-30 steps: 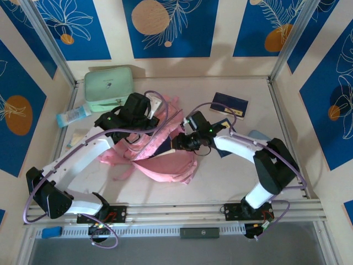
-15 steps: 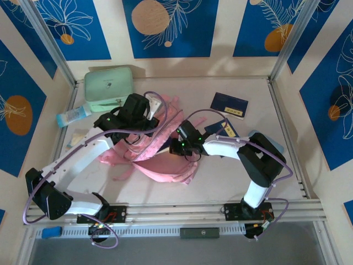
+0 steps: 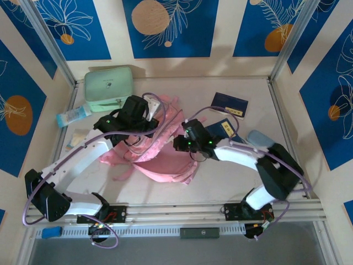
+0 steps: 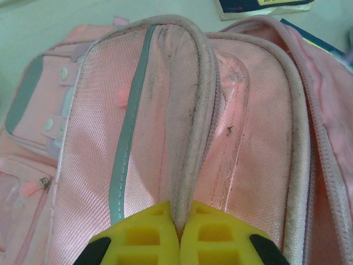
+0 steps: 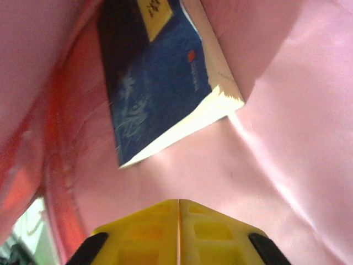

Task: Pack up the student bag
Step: Place the book in the student bag, then close the student bag at the center of the table, then move the student bag to the center of the table, then move the book to the center of the table.

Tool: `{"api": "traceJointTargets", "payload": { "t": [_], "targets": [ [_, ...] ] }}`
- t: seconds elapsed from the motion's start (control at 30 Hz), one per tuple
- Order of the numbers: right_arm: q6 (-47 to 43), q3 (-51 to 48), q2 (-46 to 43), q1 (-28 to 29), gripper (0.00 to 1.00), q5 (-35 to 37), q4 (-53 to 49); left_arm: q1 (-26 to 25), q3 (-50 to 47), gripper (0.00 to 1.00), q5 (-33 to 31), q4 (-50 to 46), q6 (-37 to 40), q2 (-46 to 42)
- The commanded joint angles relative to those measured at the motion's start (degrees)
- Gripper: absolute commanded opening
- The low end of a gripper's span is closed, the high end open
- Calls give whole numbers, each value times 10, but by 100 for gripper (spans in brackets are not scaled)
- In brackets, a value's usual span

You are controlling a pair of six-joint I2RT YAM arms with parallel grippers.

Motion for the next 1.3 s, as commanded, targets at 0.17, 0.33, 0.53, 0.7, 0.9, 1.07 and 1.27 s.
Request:
{"api": "traceJointTargets", "payload": {
  "t": [0.17,0.33,0.53,0.7,0.9,1.07,1.27],
  "targets": [
    [-35,-26,-204,-107,26,-45,-251,-3,-97,4,78,96,-95,-16],
    [-65,2,-232,-235,36,-103,-356,-33,-169,35,94,159,-152,-12],
    [-106,44,-172,-346,45,-140,-401,-121,-234,53,30,260,-279,-15],
    [-109,66,-101,-404,51,-129,-379,-185,-291,60,-2,440,-394,28],
    [-108,96,-22,-442,55,-108,-344,-215,-260,63,-17,490,-440,106],
    [-92,135,46,-473,57,-98,-337,-242,-221,63,-39,522,-453,161],
    [-98,191,130,-475,58,-53,-321,-263,-158,63,-46,508,-451,220]
  ]
}}
